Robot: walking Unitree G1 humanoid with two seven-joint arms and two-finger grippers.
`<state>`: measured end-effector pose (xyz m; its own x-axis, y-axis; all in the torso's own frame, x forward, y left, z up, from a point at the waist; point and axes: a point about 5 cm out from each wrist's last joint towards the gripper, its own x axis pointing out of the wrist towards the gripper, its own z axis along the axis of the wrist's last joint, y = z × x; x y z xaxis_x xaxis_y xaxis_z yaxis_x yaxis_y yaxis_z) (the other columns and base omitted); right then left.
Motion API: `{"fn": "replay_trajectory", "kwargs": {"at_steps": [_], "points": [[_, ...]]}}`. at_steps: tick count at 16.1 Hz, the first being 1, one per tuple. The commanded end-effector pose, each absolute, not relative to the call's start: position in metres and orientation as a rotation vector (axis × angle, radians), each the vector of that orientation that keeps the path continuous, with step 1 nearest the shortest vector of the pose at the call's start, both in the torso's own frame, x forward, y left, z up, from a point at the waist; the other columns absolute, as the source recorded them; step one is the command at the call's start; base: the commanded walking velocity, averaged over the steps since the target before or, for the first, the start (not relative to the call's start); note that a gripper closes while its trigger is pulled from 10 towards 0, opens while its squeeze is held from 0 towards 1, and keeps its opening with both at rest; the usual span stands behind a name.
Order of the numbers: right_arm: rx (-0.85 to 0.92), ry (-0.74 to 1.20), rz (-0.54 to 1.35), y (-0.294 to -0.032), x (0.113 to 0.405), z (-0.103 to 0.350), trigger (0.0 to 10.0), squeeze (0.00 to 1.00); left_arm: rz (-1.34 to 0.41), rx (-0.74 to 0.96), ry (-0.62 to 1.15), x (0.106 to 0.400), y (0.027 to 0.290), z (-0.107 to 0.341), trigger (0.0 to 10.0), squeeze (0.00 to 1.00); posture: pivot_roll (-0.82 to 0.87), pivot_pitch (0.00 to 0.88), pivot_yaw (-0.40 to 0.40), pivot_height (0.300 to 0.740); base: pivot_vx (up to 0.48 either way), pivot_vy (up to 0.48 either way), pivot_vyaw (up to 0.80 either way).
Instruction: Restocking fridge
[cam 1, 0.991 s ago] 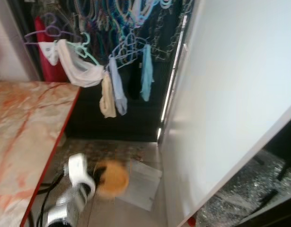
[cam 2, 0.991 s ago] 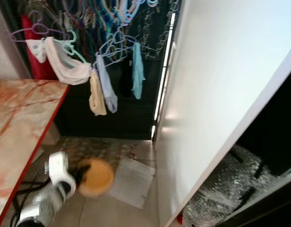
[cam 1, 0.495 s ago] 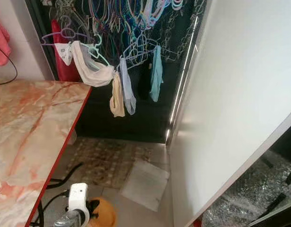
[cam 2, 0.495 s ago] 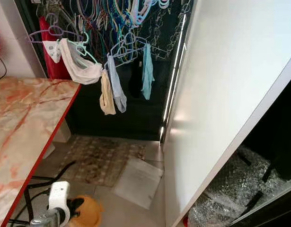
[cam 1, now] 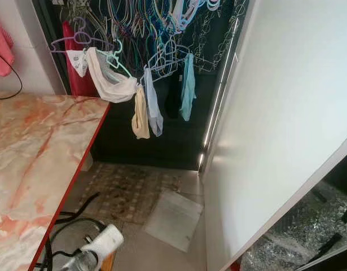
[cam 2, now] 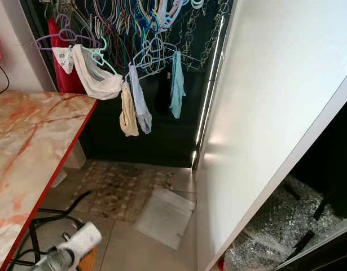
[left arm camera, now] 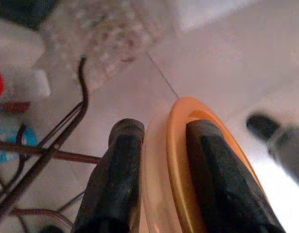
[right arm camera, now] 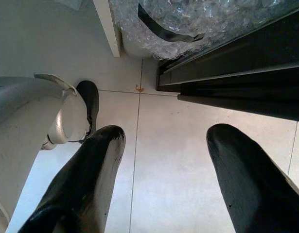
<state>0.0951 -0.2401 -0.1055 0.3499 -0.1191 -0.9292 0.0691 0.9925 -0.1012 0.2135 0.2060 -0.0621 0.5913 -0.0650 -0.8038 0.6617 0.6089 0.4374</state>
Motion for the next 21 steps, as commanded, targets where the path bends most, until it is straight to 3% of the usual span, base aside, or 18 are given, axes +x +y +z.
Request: {"fn": "replay_trajectory", "kwargs": {"at_steps": [1, 3, 10, 21], "points": [[-0.051, 1.211, -0.127, -0.242, 0.094, -0.105, 10.0, 0.00, -0.585, 0.881, 0.917, 0.200, 0.211, -0.070, 10.0, 0.00, -0.07, 0.000, -0.043, 0.736, 0.000, 0.000, 0.00], [-0.053, 1.210, -0.126, -0.241, 0.095, -0.105, 10.0, 0.00, -0.668, 0.887, 0.985, 0.183, 0.209, -0.079, 10.0, 0.00, -0.06, 0.000, -0.042, 0.736, 0.000, 0.000, 0.00], [-0.071, 1.212, -0.113, -0.241, 0.094, -0.106, 10.0, 0.00, -0.577, 0.794, 1.246, 0.121, 0.220, -0.103, 10.0, 0.00, -0.06, 0.000, -0.049, 0.736, 0.000, 0.000, 0.00], [-0.054, 1.207, -0.140, -0.243, 0.094, -0.105, 10.0, 0.00, -0.485, 0.724, 1.237, 0.128, 0.225, -0.100, 10.0, 0.00, -0.06, 0.000, -0.057, 0.736, 0.000, 0.000, 0.00]]}}
